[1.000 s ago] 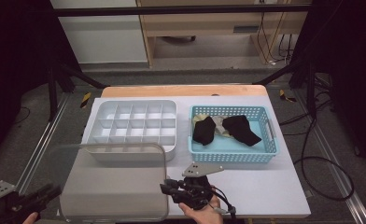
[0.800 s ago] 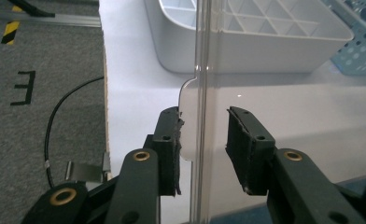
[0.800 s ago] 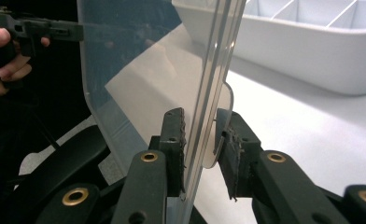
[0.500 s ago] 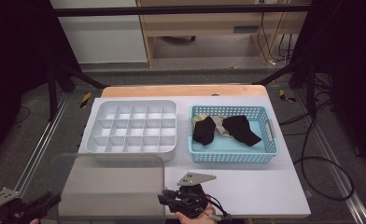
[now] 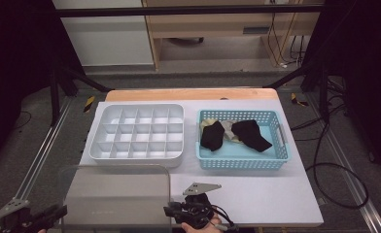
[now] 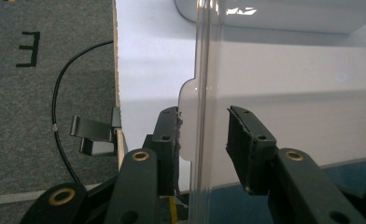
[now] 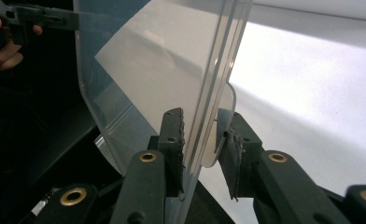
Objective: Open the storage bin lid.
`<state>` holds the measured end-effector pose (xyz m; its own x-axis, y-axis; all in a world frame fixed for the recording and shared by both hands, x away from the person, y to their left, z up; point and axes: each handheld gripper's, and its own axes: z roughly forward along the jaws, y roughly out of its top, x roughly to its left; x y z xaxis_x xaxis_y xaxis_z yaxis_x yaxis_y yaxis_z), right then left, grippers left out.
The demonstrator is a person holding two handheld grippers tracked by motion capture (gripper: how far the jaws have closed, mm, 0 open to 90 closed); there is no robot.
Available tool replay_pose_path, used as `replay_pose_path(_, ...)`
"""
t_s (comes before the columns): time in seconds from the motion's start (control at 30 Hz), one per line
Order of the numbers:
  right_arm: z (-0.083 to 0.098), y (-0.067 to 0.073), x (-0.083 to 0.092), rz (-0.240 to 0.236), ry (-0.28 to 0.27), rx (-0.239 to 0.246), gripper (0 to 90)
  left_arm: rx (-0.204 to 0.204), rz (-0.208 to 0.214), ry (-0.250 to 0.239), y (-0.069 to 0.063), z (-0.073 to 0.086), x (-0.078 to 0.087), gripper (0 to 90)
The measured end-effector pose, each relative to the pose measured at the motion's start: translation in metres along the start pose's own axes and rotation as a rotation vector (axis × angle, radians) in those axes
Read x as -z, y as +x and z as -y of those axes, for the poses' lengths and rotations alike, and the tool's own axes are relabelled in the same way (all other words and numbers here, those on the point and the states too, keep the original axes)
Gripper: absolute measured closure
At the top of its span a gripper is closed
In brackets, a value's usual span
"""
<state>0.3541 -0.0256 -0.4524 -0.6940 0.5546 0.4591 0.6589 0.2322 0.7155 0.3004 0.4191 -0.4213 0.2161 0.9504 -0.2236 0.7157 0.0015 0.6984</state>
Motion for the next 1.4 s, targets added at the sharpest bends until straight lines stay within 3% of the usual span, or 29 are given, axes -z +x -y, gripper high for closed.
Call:
replay_pose_path(0.4, 0.006, -0.007, -0.006, -0.004, 0.021, -0.028, 70.9, -0.002, -0.012, 0.025, 0.000, 0.001, -0.007, 64.0)
replay_pose_path(0.6, 0.008, -0.011, -0.014, 0.035, 0.040, -0.026, 66.6, -0.005, -0.030, 0.043, -0.002, -0.002, -0.016, 63.1)
replay_pose_path(0.77, 0.011, -0.016, -0.016, 0.037, 0.044, -0.050, 64.9, -0.003, -0.029, 0.060, -0.002, -0.003, -0.024, 62.2)
replay_pose_path(1.03, 0.015, -0.019, -0.018, 0.046, 0.048, -0.045, 62.2, -0.014, -0.044, 0.082, -0.004, -0.004, -0.034, 61.0)
replay_pose_path(1.13, 0.016, -0.020, -0.018, 0.043, 0.039, -0.056, 61.4, -0.009, -0.048, 0.089, -0.002, -0.004, -0.038, 60.7)
replay_pose_path(1.23, 0.016, -0.021, -0.019, 0.048, 0.031, -0.042, 58.0, -0.042, -0.083, 0.116, -0.004, -0.001, -0.044, 63.8)
replay_pose_path(1.4, 0.015, -0.027, -0.016, 0.088, 0.013, -0.052, 55.0, -0.020, -0.070, 0.131, 0.001, 0.003, -0.052, 63.9)
